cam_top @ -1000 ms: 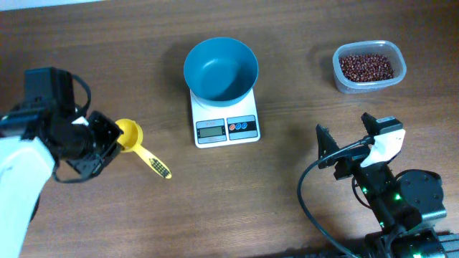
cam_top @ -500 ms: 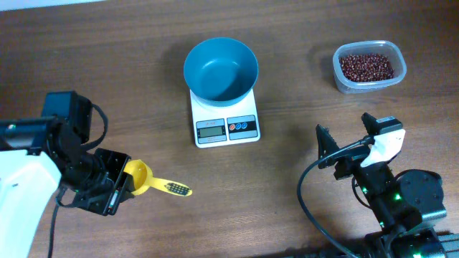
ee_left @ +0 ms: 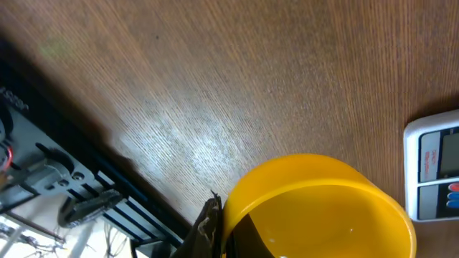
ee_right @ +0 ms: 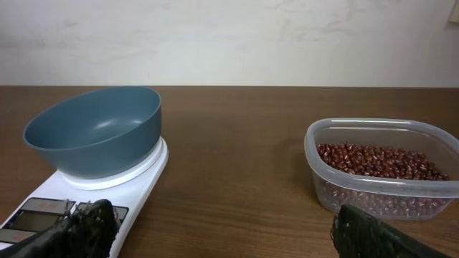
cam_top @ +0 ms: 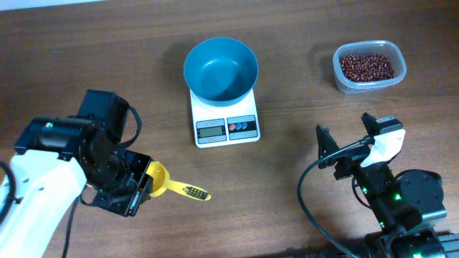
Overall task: Scoop item into bowl and weigh 50g on scale
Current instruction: 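Lift the yellow scoop with the left gripper and rotate it, then move the right gripper toward the scoop handle held by the left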
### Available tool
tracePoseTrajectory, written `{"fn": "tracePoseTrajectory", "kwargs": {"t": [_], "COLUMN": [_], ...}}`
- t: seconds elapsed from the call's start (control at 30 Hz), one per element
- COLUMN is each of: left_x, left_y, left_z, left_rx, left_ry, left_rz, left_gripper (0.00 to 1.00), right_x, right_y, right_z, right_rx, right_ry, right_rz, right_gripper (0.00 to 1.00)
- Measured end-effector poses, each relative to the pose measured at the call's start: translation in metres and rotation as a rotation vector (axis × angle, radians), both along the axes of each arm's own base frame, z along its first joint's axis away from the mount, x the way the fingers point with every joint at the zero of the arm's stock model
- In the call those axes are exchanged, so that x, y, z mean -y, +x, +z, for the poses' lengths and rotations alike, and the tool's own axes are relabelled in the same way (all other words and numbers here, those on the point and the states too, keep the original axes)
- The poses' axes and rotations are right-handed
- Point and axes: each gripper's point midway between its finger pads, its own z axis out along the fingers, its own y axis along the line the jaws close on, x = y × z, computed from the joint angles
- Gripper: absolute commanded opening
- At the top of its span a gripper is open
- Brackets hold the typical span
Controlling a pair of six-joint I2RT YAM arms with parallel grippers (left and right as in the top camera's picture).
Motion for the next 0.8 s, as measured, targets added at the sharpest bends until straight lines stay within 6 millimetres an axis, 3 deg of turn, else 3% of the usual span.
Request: {"fn": "tracePoseTrajectory", "kwargs": {"t": [0.2,0.37,0.47,0.6,0.7,0.8], "left_x": [-0.001,-0.002,-0.002,-0.002,-0.002,-0.002], "left_y": [-0.001,0.0,0.0,0.0,0.0,0.0], "left_z": [-0.001,-0.001,-0.001,-0.001,-0.001,-0.001], "left_rx": [-0.011,-0.009,-0.009,-0.009,-0.009,-0.009], "left_ry": [0.034,0.041,0.041,0.042,0.042,0.042], "left_rz": [0.08,0.084,0.084,0.083,0.084,0.083], "left_gripper": [0.0,0.0,0.0,0.0,0.0,0.0], "right_x": [-0.011,-0.072,-0.103,-0.122,-0.13,-0.131], "right_y": [-0.002,-0.03,-0.06,-0.089,-0.106,-0.107], "right_z": [0.002,0.007,0.007,0.009,0.011,0.011], "right_rx": [-0.07,-0.179,-0.399,-0.725,-0.896,-0.942], "right_ry": [0.367,0.496,0.753,1.064,1.178,1.22], "right_rz": [0.02,0.393,0.58,0.669,0.704,0.693], "right_gripper": [0.99,0.99,0.99,0.99,0.99,0.99]}}
